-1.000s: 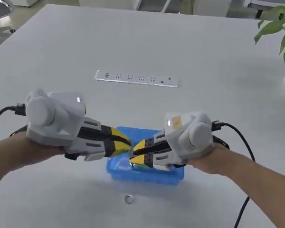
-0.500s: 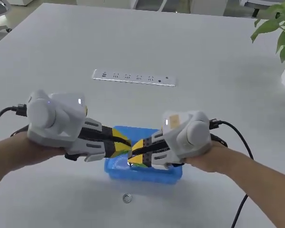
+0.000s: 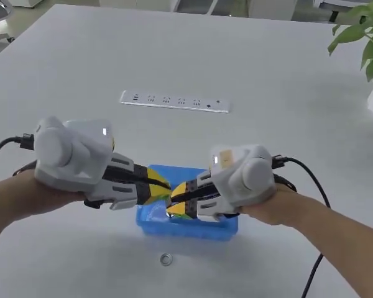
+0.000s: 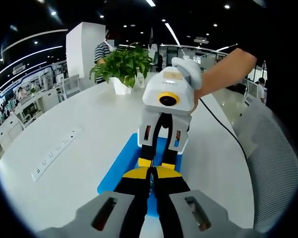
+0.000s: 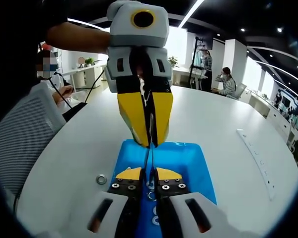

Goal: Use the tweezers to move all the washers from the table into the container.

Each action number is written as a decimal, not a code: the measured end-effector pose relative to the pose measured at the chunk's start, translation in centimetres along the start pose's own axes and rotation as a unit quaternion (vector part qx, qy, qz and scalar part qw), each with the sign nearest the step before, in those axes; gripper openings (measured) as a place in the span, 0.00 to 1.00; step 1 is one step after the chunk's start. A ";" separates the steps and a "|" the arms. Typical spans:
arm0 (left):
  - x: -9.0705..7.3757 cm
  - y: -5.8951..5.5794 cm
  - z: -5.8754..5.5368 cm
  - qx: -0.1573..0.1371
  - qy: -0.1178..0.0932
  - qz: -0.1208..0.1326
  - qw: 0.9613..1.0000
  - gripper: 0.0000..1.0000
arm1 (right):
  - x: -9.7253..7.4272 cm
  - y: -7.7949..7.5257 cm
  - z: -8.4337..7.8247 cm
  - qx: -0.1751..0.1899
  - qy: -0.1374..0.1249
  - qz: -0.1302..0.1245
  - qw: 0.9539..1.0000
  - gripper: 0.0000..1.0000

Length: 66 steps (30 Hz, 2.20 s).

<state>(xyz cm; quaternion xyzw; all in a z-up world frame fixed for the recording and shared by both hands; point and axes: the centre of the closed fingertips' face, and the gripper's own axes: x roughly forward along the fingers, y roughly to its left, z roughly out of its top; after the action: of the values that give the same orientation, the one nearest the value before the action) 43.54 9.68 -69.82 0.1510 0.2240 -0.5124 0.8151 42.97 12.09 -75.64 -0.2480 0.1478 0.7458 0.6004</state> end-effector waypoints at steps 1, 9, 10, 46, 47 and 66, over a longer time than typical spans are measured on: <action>0.0 0.0 0.0 0.002 0.001 0.000 1.000 0.06 | 0.0 0.0 0.0 0.000 0.001 0.000 1.000 0.09; 0.1 -0.1 0.0 0.009 0.006 -0.001 1.000 0.06 | -0.2 0.1 0.1 -0.001 0.006 -0.004 1.000 0.12; 0.1 -0.1 0.0 0.009 0.006 -0.002 1.000 0.06 | -0.3 0.1 0.1 -0.001 0.006 -0.005 1.000 0.12; -1.1 -2.1 2.9 0.041 0.005 -0.013 0.999 0.05 | -7.8 2.0 -0.3 0.070 0.007 -0.093 0.993 0.39; -1.1 -2.2 3.0 0.042 0.005 -0.014 0.999 0.05 | -8.0 2.1 -0.3 0.073 0.007 -0.097 0.993 0.39; -2.2 -3.9 3.6 0.041 0.018 -0.018 0.999 0.05 | -11.0 5.7 -1.7 0.123 0.030 -0.130 0.983 0.57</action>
<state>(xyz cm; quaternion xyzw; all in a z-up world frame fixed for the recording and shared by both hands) 39.96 7.98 -65.66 0.1892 0.2201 -0.5328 0.7949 39.49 0.84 -71.52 -0.2121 0.2227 0.6300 0.7131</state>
